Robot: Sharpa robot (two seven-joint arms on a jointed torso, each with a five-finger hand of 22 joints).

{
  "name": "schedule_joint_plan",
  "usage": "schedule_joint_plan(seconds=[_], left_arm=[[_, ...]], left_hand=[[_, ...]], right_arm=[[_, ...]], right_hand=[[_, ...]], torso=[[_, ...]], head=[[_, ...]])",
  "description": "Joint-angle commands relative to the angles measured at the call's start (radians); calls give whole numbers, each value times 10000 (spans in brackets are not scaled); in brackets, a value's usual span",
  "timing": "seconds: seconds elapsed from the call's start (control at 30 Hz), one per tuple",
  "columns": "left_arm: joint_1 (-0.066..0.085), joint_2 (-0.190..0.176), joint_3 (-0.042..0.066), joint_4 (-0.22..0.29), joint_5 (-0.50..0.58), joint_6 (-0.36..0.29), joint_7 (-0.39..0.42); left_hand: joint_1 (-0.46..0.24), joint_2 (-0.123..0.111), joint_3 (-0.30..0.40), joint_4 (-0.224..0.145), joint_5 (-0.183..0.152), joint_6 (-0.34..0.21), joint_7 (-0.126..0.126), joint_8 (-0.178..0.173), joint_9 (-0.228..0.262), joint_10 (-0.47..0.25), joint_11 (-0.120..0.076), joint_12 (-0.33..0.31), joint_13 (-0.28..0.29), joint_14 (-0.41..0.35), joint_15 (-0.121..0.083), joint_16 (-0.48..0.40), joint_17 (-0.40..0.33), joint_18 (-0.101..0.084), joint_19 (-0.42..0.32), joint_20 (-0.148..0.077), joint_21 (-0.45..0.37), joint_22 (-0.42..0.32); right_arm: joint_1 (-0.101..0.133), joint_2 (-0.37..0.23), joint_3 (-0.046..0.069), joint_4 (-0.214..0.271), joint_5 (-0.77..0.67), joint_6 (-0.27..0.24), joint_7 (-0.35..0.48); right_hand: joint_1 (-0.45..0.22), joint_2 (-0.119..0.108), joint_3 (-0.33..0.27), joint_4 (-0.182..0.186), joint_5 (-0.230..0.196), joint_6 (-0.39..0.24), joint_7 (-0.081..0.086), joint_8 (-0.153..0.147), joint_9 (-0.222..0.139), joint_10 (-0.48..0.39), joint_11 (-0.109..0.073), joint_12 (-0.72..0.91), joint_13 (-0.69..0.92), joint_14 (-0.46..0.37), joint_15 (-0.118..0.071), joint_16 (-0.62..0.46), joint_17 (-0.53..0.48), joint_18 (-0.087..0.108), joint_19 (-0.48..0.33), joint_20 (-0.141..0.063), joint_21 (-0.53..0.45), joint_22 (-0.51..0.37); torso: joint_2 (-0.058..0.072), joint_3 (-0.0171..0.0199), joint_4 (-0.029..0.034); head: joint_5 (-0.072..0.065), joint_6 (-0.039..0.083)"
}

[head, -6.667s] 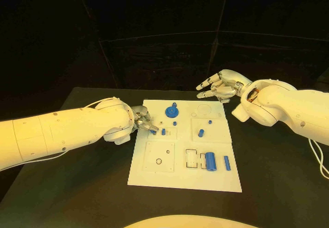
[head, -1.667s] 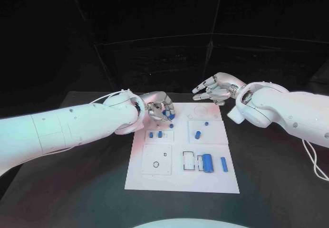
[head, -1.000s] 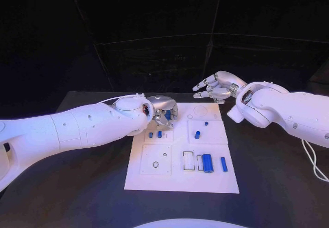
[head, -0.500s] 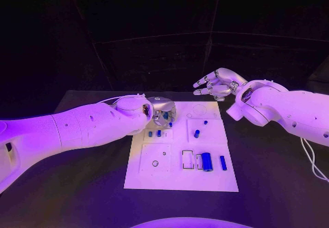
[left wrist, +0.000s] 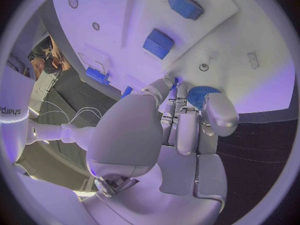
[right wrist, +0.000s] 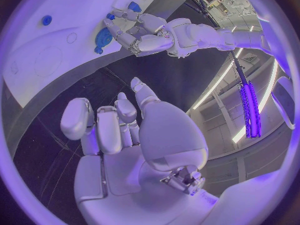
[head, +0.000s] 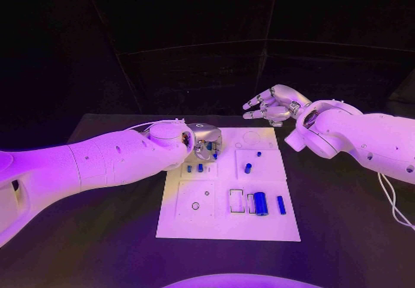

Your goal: Assemble the parts on the task board

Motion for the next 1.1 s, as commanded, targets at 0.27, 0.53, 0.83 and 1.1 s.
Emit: schedule_joint_plan(seconds=[0.27, 0.53, 0.83, 1.1], left_arm=[[-23, 62, 5, -32, -73, 187, -1], [-34, 60, 4, -41, -73, 165, -48], [-44, -11, 14, 76, -73, -126, 90], [-35, -247, 57, 358, -66, -401, 178]], left_hand=[[-215, -191, 207, -37, -34, -2, 34, -219, -140, 129, 28, -222, -201, 331, -56, -16, -117, -133, 15, -41, 43, 6], [-34, 268, 669, -86, -29, 377, -10, -125, -145, 516, -61, -198, -285, 353, -105, 45, -55, -138, 27, -54, 117, 107], [320, 456, 1223, -510, -35, 700, 11, -83, -162, 919, -113, -197, -347, 374, -170, 125, 24, -170, 44, -128, 250, 283], [142, 317, 1288, -594, -38, 761, 19, -134, -203, 994, -104, -291, -417, 374, -163, 131, 0, -176, 43, -130, 282, 325]], right_arm=[[20, 31, 7, 1, -21, -64, 107], [20, 44, 7, -8, -21, -39, 107], [20, 64, 7, -31, -21, -30, 114], [19, 102, 7, -72, -21, -25, 115]], right_hand=[[74, 0, -12, -53, 47, 11, -72, 49, 6, -35, -1, -37, 13, 238, -64, -43, 0, 155, -96, 10, -52, -21], [71, 1, -12, -52, 48, 11, -72, 49, 6, -28, -1, -31, 20, 239, -64, -42, 5, 156, -97, 10, -54, -24], [66, 7, -12, -50, 49, 17, -73, 54, 7, -17, -2, -23, 28, 239, -64, -45, 0, 154, -92, 9, -52, -18], [66, 7, -12, -50, 49, 17, -73, 54, 7, -17, -2, -23, 28, 239, -64, -45, 0, 154, -92, 9, -52, -18]], torso=[[0, -4, 10], [0, -3, 8], [-2, -3, 11], [-12, 4, 27]], head=[[-21, -17], [-15, -13], [-26, -2], [-7, 21]])
